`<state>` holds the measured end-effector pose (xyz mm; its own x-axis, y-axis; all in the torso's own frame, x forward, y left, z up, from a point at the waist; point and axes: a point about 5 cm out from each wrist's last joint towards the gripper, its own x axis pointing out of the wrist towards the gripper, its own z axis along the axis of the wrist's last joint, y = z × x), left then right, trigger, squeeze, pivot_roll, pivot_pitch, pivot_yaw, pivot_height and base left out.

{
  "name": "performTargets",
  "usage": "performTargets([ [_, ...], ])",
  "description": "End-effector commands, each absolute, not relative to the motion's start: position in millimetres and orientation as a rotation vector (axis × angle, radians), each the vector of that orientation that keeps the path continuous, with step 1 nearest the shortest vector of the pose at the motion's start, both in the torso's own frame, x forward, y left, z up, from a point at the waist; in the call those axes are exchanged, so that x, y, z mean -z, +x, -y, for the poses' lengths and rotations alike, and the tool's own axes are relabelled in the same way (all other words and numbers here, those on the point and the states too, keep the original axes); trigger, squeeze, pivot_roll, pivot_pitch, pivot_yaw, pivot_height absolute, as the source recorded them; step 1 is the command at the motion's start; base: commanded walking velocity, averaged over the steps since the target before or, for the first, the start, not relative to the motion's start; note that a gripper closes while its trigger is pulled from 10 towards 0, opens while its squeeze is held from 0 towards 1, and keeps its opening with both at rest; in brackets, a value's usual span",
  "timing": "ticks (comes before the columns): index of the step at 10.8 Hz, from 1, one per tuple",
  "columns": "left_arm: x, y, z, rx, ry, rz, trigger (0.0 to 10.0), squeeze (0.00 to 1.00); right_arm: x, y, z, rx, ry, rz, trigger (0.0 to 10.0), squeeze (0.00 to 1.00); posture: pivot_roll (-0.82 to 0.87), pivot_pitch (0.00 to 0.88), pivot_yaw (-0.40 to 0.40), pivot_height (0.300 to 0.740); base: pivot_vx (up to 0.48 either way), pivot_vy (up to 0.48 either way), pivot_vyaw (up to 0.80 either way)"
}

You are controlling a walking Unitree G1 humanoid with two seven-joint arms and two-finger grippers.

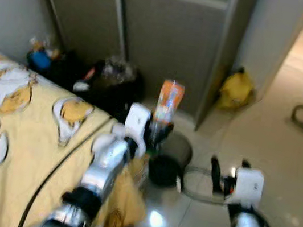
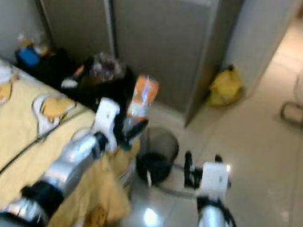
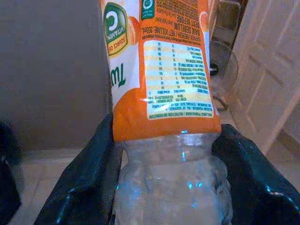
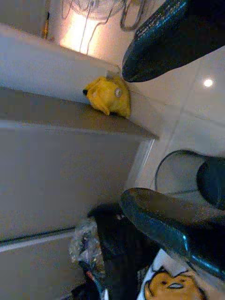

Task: Clean up the room

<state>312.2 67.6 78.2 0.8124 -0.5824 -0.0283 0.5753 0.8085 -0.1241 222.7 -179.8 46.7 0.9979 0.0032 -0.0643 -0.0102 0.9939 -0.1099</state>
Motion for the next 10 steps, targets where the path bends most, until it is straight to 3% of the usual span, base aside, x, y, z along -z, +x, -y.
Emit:
performTargets([
  [1, -81, 314, -73, 0.609, -0.096, -0.05, 10.0, 0.0, -48, 223, 171, -0.029, -0.103, -0.053, 10.0, 0.0, -0.13, 0.0, 0.113, 0.74, 0.465, 0.0, 0.0],
  [10, -72, 312, -46, 0.572, -0.158, -0.162, 10.0, 0.0, -47, 207, 168, -0.068, -0.132, -0.072, 10.0, 0.0, -0.18, 0.0, 0.129, 0.74, 0.464, 0.0, 0.0],
])
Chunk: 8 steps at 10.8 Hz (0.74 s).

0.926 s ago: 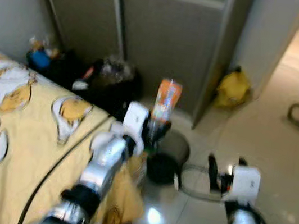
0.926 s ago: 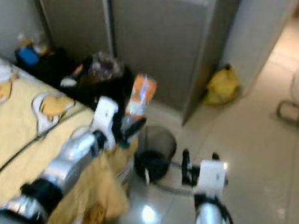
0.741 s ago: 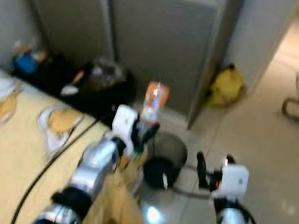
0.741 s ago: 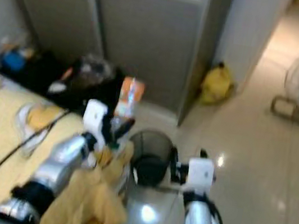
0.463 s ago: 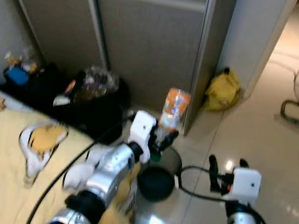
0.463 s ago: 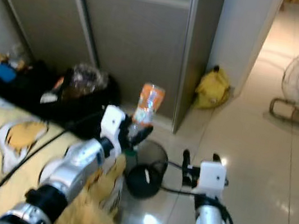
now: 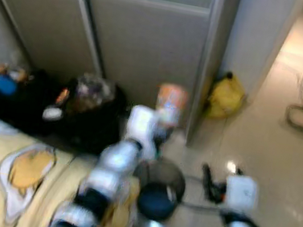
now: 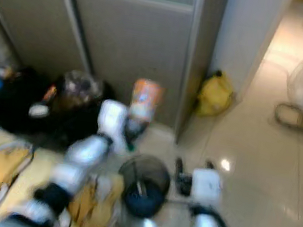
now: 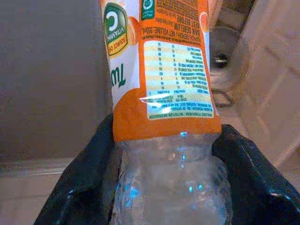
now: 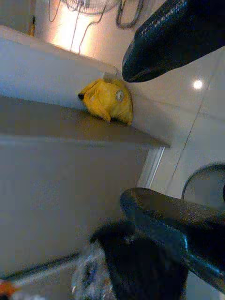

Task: Clean up the room

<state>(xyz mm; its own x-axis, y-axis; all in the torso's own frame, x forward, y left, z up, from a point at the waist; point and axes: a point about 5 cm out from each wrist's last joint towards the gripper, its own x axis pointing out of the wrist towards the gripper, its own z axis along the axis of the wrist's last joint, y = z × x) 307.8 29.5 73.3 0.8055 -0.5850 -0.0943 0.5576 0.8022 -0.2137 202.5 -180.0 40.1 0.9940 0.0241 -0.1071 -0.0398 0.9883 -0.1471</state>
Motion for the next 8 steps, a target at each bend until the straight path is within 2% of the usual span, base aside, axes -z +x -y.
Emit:
performTargets([
  [1, -70, 311, -34, 0.596, -0.151, -0.181, 10.0, 0.0, -46, 203, 166, -0.082, -0.133, -0.084, 10.0, 0.0, -0.19, 0.0, 0.128, 0.74, 0.461, 0.0, 0.0],
  [2, -52, 305, -6, 0.623, 0.0, -0.314, 10.0, 0.0, -36, 189, 162, -0.113, -0.126, -0.142, 10.0, 0.0, -0.2, 0.0, 0.135, 0.74, 0.0, 0.0, 0.0],
  [3, -37, 302, -3, 0.58, 0.093, -0.431, 10.0, 0.0, -34, 169, 154, -0.115, -0.111, -0.176, 10.0, 0.0, -0.24, 0.058, 0.166, 0.74, 0.0, 0.0, 0.0],
  [4, -32, 298, 3, 0.599, 0.17, -0.475, 10.0, 0.0, -32, 146, 149, -0.099, -0.094, -0.219, 10.0, 0.0, -0.28, 0.124, 0.183, 0.74, 0.0, 0.0, 0.0],
  [5, -31, 298, 6, 0.587, 0.221, -0.478, 10.0, 0.0, -30, 126, 146, -0.084, -0.081, -0.264, 10.0, 0.0, -0.32, 0.193, 0.204, 0.74, 0.0, 0.0, 0.0],
  [6, -32, 297, 11, 0.571, 0.253, -0.48, 10.0, 0.0, -33, 91, 137, -0.048, -0.056, -0.327, 10.0, 0.0, -0.36, 0.27, 0.219, 0.74, 0.0, 0.0, 0.0],
  [8, -38, 296, 25, 0.601, 0.243, -0.459, 10.0, 0.0, -47, 58, 109, -0.054, -0.028, -0.365, 10.0, 0.0, -0.4, 0.357, 0.244, 0.74, 0.0, 0.0, 0.0],
])
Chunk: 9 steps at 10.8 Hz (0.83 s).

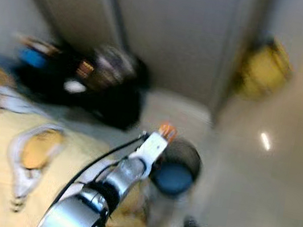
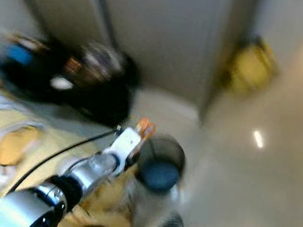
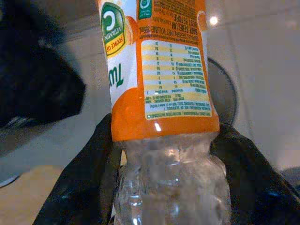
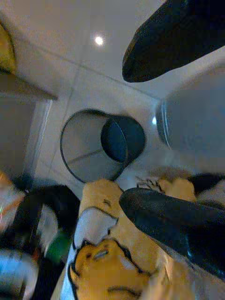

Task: Clean up the room

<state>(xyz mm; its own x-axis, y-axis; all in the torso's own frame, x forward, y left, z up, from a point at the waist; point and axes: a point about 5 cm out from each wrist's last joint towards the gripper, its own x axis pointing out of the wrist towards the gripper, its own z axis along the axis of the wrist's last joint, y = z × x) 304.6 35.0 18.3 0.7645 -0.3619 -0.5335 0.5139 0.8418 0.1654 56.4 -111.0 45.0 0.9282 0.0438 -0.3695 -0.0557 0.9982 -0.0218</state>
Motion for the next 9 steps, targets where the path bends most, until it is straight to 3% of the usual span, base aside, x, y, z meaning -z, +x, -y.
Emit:
performTargets([
  [1, -43, 296, 32, 0.627, 0.252, -0.436, 10.0, 0.0, -51, 54, 99, -0.062, -0.019, -0.369, 10.0, 0.0, -0.41, 0.381, 0.253, 0.74, 0.0, 0.0, 0.0],
  [5, -73, 320, 32, 0.55, 0.326, -0.308, 10.0, 0.04, -68, 48, 89, -0.018, -0.002, -0.363, 10.0, 0.0, -0.43, 0.427, 0.274, 0.74, 0.0, 0.0, 0.0],
  [6, -88, 326, 38, 0.561, 0.342, -0.257, 10.0, 1.0, -70, 43, 84, -0.024, 0.001, -0.376, 10.0, 0.0, -0.43, 0.429, 0.274, 0.74, 0.0, 0.0, 0.0],
  [8, -98, 325, 54, 0.634, 0.414, -0.24, 10.0, 1.0, -70, 41, 80, -0.018, 0.009, -0.386, 10.0, 0.0, -0.44, 0.429, 0.281, 0.74, 0.0, 0.0, 0.0],
  [9, -84, 318, 51, 0.64, 0.459, -0.334, 10.0, 1.0, -70, 41, 80, -0.017, 0.012, -0.389, 10.0, 0.0, -0.44, 0.425, 0.287, 0.74, 0.0, 0.0, 0.0],
])
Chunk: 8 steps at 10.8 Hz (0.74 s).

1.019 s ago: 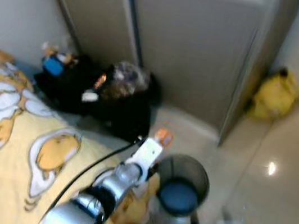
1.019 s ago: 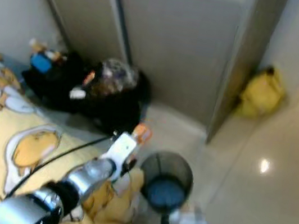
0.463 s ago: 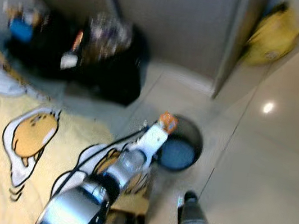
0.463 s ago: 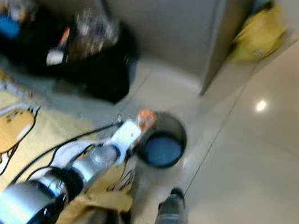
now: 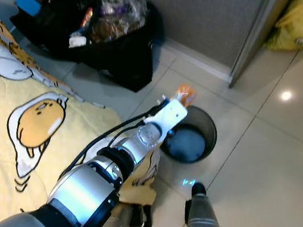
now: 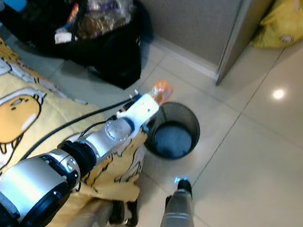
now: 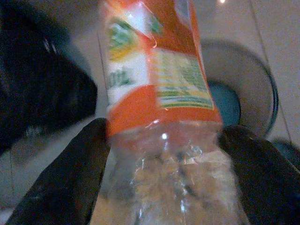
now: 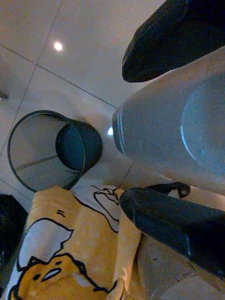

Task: Clean up the room

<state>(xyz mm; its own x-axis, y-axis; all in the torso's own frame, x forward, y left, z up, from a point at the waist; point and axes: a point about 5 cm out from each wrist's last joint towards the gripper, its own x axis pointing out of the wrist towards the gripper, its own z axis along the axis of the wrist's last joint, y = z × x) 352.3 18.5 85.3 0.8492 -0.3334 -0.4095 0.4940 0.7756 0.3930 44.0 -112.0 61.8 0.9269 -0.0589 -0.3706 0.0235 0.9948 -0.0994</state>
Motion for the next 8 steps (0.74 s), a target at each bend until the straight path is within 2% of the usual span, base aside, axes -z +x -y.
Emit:
performTargets([
  [1, -73, 314, 48, 0.621, 0.42, -0.421, 10.0, 1.0, -69, 43, 80, -0.017, 0.014, -0.392, 10.0, 0.0, -0.44, 0.423, 0.285, 0.74, 0.0, 0.0, 0.0],
  [2, -73, 308, 56, 0.664, 0.37, -0.418, 10.0, 1.0, -68, 42, 81, -0.017, 0.014, -0.397, 10.0, 0.0, -0.44, 0.426, 0.282, 0.74, 0.0, 0.0, 0.0],
  [3, -90, 305, 76, 0.737, 0.268, -0.34, 10.0, 1.0, -68, 40, 79, -0.033, 0.01, -0.405, 10.0, 0.0, -0.45, 0.431, 0.276, 0.74, 0.0, 0.0, 0.0],
  [5, -108, 309, 85, 0.78, 0.19, -0.276, 10.0, 1.0, -66, 45, 80, -0.033, 0.007, -0.4, 10.0, 0.0, -0.43, 0.414, 0.278, 0.74, 0.0, 0.0, 0.0],
  [6, -109, 321, 67, 0.775, 0.134, -0.257, 10.0, 0.0, -64, 56, 85, -0.023, 0.003, -0.369, 10.0, 0.0, -0.41, 0.365, 0.282, 0.74, 0.0, 0.0, 0.0],
  [7, -102, 325, 51, 0.772, 0.087, -0.268, 10.0, 0.0, -61, 67, 92, -0.012, 0.007, -0.345, 10.0, 0.0, -0.38, 0.316, 0.282, 0.74, 0.0, 0.0, 0.0],
  [8, -91, 333, 16, 0.738, 0.054, -0.245, 10.0, 0.0, -58, 90, 106, -0.01, -0.003, -0.295, 10.0, 0.0, -0.32, 0.227, 0.266, 0.74, 0.0, 0.0, 0.0],
])
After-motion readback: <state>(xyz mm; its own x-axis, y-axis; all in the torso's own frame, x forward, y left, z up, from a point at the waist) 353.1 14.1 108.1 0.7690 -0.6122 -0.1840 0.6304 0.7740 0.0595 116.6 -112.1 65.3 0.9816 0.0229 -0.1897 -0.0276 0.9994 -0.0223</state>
